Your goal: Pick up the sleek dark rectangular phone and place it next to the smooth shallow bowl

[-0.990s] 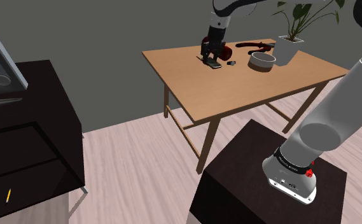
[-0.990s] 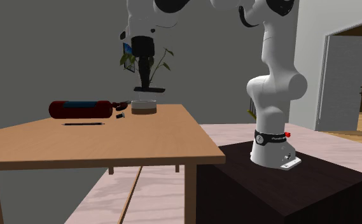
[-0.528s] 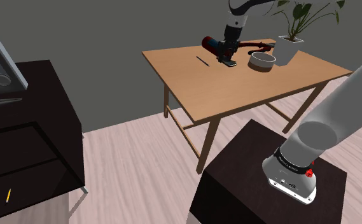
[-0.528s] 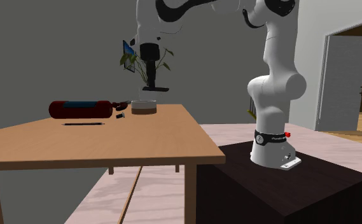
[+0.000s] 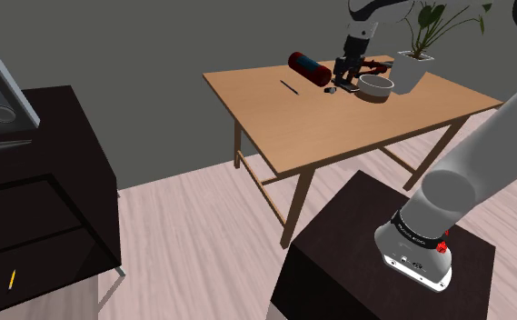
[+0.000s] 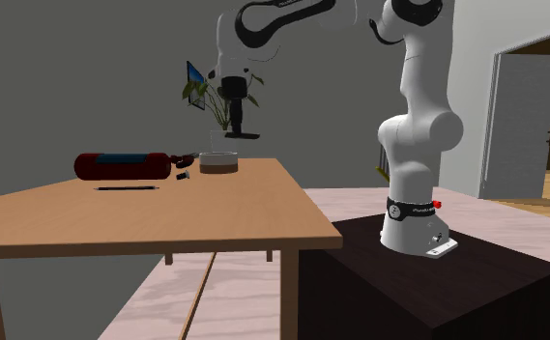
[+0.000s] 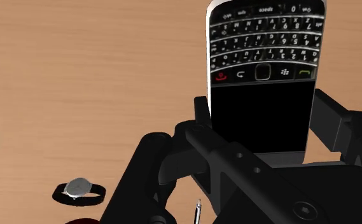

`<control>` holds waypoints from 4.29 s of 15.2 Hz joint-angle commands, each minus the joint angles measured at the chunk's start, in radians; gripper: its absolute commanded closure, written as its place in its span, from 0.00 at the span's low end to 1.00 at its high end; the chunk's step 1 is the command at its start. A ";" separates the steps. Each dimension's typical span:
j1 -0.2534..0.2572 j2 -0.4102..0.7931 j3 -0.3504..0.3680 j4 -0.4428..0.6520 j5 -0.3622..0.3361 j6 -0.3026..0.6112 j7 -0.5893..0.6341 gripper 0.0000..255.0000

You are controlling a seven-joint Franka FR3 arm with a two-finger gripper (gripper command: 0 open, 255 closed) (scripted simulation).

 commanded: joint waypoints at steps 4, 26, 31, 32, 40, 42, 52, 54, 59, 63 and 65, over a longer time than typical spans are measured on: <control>-0.056 0.033 -0.070 0.036 -0.002 -0.008 -0.128 1.00; -0.405 0.489 -0.281 0.578 0.187 -0.167 -0.695 1.00; -0.462 0.566 -0.279 0.645 0.222 -0.167 -0.744 1.00; -0.461 0.567 -0.279 0.632 0.223 -0.154 -0.745 1.00; -0.454 0.582 -0.272 0.544 0.234 -0.055 -0.755 1.00; -0.453 0.588 -0.270 0.526 0.238 -0.031 -0.758 1.00; -0.455 0.630 -0.256 0.450 0.264 0.081 -0.777 1.00; -0.456 0.640 -0.252 0.438 0.270 0.102 -0.781 1.00; -0.457 0.646 -0.250 0.433 0.273 0.112 -0.783 1.00; -0.457 0.646 -0.250 0.433 0.273 0.112 -0.783 1.00; -0.457 0.646 -0.250 0.433 0.273 0.112 -0.783 0.00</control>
